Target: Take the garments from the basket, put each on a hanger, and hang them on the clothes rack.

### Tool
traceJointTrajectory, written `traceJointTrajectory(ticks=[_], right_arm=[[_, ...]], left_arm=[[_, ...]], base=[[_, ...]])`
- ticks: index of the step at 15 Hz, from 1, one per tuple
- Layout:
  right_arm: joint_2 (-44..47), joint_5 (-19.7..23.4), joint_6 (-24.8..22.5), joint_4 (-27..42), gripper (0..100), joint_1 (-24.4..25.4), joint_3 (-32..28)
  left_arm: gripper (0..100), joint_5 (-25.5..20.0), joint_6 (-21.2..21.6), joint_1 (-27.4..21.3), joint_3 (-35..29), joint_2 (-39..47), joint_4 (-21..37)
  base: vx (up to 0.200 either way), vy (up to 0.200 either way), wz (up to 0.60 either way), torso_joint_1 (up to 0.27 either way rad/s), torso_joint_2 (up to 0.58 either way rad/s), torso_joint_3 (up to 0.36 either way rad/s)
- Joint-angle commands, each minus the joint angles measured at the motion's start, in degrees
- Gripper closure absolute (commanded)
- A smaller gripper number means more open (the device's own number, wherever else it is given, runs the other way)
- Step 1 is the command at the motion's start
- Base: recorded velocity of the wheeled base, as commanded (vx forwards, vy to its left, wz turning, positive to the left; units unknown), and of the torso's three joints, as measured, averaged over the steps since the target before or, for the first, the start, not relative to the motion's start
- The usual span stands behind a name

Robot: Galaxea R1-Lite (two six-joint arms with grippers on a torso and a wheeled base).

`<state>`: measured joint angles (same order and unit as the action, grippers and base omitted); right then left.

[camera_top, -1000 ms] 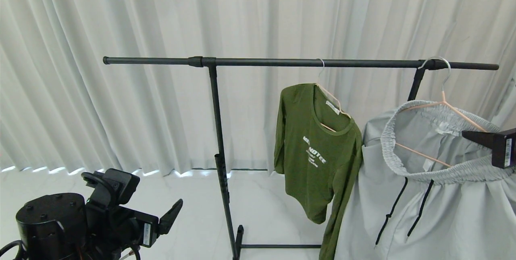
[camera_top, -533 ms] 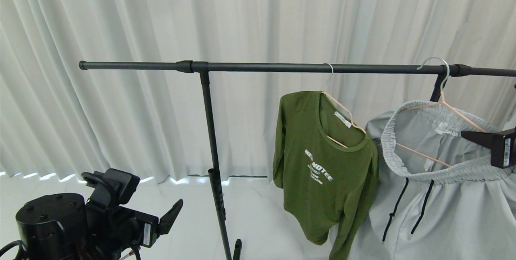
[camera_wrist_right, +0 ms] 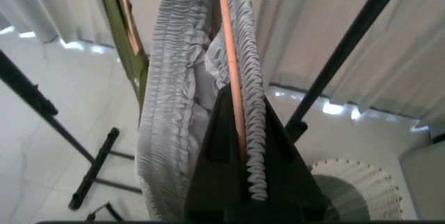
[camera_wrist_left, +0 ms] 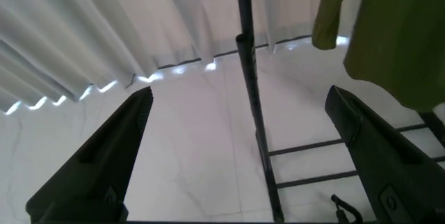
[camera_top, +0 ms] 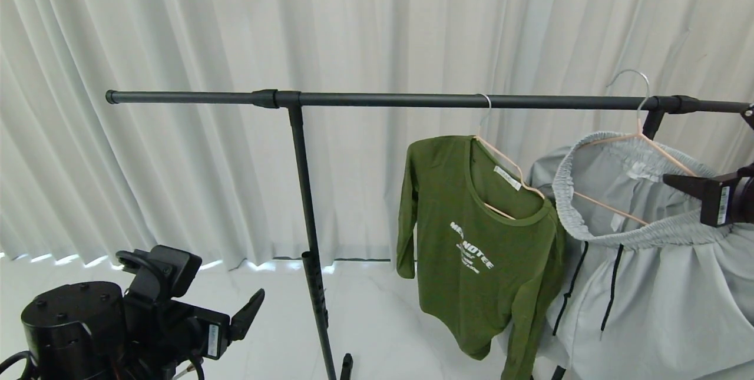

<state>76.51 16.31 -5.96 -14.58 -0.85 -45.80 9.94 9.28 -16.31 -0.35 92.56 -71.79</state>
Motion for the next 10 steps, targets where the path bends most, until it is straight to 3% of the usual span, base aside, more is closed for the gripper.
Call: traceJointTrajectory(ticks=[1,4,7,10], right_arm=[[5.8,0.7,0.3,-2.4,100,-0.3,-2.0],[12.7,0.9,0.3,-2.7,100,-0.6,-8.4],[20.5,0.9,0.3,-2.9,100,-2.1,-15.6],[24.7,0.8,0.3,-2.7,100,-2.3,-18.6]], left_arm=[[0,0.7,-0.3,1.6,-3.2,-1.0,0.0],[0,0.9,0.0,3.2,-9.8,-1.2,0.8],[0,0.9,0.1,3.2,-11.4,-1.9,1.1],[0,0.8,0.1,3.2,-11.3,-3.5,1.9]], base=[[0.0,0.0,0.0,0.0,0.0,0.0],[0.0,0.0,0.0,0.0,0.0,0.0],[0.0,0.0,0.0,0.0,0.0,0.0],[0.0,0.0,0.0,0.0,0.0,0.0]])
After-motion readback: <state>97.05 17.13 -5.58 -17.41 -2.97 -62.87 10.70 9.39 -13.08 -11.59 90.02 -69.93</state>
